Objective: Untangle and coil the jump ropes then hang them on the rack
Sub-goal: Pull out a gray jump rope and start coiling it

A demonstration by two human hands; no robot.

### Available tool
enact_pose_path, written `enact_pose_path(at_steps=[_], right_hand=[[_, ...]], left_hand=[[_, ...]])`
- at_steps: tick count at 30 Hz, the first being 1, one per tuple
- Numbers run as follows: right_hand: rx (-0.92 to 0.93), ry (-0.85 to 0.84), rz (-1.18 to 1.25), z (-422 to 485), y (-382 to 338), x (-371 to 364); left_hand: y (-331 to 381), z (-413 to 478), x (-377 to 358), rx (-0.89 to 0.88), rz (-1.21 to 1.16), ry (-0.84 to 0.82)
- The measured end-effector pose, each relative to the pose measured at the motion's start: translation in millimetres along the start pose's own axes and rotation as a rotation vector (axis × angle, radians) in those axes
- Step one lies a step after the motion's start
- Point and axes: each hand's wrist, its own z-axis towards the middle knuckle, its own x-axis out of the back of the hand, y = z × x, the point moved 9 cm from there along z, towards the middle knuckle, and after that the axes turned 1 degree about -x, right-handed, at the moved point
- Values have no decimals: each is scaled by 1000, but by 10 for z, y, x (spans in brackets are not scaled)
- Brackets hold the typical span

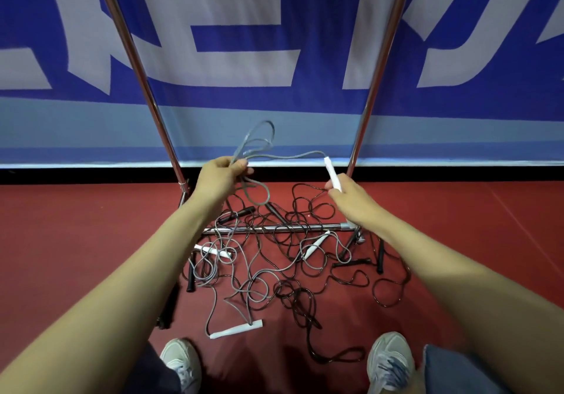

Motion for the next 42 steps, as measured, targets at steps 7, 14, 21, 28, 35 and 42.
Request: enact_pose_path(at_steps=[7,14,21,28,35,42], right_hand=[[-99,15,98,12,4,36],[-118,-308,377,-142,-230,-381],[-132,-402,389,-207,-274,-487],[-82,122,330,49,-170,210],[-49,26,-242,134,-89,156],[215,-8,-88,-58,-640,-150]], left_hand=[[-175,-85,-285,-38,646,-160],[-108,-234,-646,-236,587,-354],[-24,-255,-636,-177,137,-177],[-1027,-456,-704,183,639,-770],[-877,-41,124,65,487,-46],[-257,-143,-471,-267,696,-217]])
